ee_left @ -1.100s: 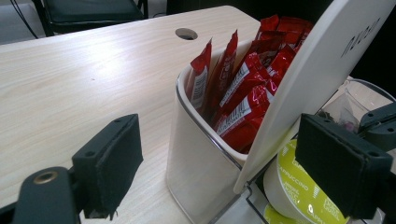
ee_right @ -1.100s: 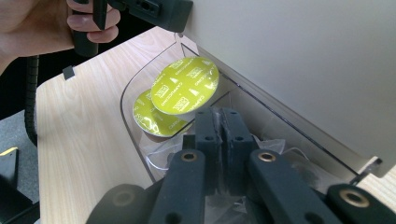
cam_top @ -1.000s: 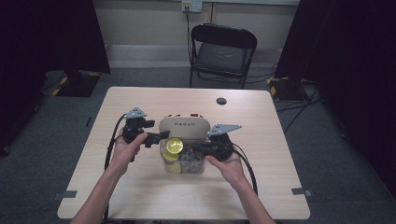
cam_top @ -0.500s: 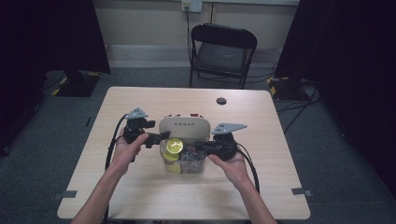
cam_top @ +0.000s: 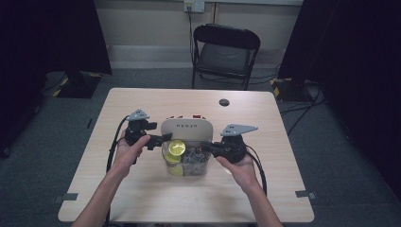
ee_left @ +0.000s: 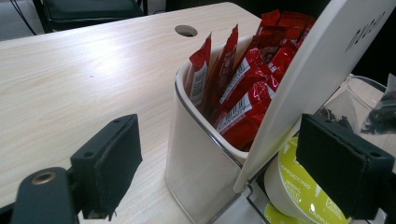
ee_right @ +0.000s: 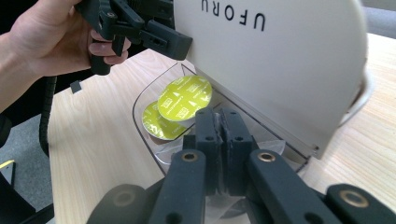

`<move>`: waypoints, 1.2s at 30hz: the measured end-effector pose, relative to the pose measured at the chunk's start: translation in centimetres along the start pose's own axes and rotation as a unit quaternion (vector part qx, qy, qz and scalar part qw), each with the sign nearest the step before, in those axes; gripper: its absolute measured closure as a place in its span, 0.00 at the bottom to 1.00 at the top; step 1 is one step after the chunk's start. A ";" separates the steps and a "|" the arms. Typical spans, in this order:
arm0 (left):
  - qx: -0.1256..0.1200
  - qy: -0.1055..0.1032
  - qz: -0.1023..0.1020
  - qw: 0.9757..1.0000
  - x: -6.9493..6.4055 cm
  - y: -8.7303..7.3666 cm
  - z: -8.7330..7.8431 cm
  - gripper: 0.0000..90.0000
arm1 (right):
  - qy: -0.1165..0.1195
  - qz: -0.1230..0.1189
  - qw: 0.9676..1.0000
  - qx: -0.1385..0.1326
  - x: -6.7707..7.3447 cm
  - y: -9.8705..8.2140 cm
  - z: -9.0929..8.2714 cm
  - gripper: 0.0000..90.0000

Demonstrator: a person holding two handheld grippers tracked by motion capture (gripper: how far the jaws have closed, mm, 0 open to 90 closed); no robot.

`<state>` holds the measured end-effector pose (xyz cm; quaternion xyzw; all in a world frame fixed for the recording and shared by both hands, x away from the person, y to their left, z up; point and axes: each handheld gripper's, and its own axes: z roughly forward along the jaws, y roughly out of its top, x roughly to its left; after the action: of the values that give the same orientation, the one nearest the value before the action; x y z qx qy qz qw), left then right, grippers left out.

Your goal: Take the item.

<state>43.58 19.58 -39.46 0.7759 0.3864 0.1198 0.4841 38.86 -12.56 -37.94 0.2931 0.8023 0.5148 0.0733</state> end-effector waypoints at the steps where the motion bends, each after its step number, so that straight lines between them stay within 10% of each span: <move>1: 0.001 0.002 0.000 1.000 0.0 0.0 0.0 0.15 | -0.001 0.000 1.000 -0.002 0.0 0.0 -0.2 0.97; 36: 0.004 0.000 -0.003 1.000 0.2 -0.1 0.0 0.14 | -0.035 0.013 0.999 -0.033 -1.0 -0.3 -5.1 0.98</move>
<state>43.67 19.81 -39.58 0.7766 0.3890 0.1171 0.4815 37.45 -17.16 -36.03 0.3184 0.7779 0.5317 0.1041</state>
